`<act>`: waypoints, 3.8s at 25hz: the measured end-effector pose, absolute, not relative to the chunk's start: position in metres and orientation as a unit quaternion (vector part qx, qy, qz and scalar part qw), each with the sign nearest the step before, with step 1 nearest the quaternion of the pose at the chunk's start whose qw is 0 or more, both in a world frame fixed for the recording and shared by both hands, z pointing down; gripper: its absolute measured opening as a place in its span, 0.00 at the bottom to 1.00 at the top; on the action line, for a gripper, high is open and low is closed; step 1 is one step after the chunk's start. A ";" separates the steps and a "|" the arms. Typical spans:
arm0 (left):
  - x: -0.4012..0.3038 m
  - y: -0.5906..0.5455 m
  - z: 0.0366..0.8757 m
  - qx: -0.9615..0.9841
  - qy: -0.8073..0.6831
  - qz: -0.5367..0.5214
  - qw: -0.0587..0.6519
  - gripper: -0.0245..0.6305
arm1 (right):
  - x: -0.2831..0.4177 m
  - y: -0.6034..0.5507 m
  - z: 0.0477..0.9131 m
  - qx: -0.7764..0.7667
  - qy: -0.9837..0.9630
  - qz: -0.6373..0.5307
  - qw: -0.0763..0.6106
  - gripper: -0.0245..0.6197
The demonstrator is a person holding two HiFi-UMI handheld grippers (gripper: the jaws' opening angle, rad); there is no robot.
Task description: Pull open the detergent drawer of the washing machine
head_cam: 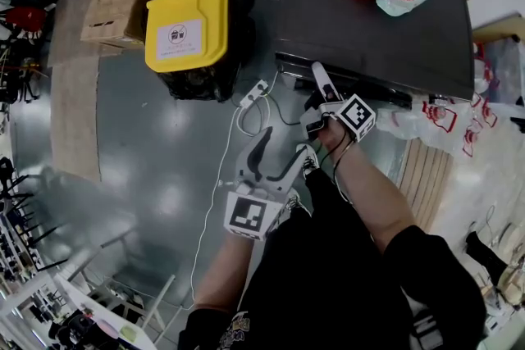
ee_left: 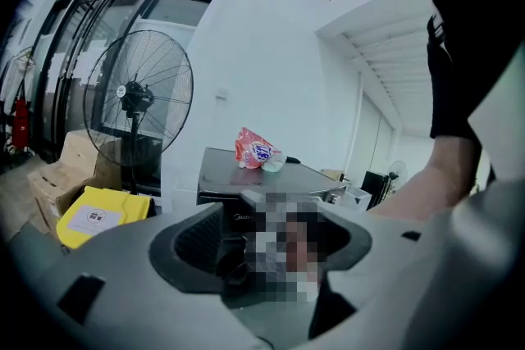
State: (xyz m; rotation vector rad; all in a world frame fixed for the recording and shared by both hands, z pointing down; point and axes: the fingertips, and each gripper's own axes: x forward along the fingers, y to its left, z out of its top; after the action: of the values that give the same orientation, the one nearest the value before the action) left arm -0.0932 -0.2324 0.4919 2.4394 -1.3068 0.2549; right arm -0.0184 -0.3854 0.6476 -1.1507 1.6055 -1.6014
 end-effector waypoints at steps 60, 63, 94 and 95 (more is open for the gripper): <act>-0.126 -0.070 0.485 0.865 -0.465 0.080 0.171 0.46 | -0.037 -0.234 0.654 -0.447 0.589 -0.607 0.290 0.77; -0.132 -0.061 0.481 0.865 -0.469 0.073 0.160 0.46 | -0.045 -0.222 0.646 -0.439 0.611 -0.598 0.275 0.76; -0.062 0.027 0.427 0.856 -0.502 0.046 0.116 0.06 | -0.018 -0.021 0.383 -0.304 0.950 -0.070 -0.018 0.04; -0.052 0.031 0.425 0.856 -0.503 0.046 0.114 0.06 | -0.011 -0.015 0.382 -0.300 0.952 -0.067 -0.019 0.04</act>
State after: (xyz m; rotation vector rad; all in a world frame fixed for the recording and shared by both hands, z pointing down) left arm -0.0523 0.0308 0.4248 2.5085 -1.4742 0.1351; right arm -0.0107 -0.0152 0.3815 -0.9530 3.0267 -0.2130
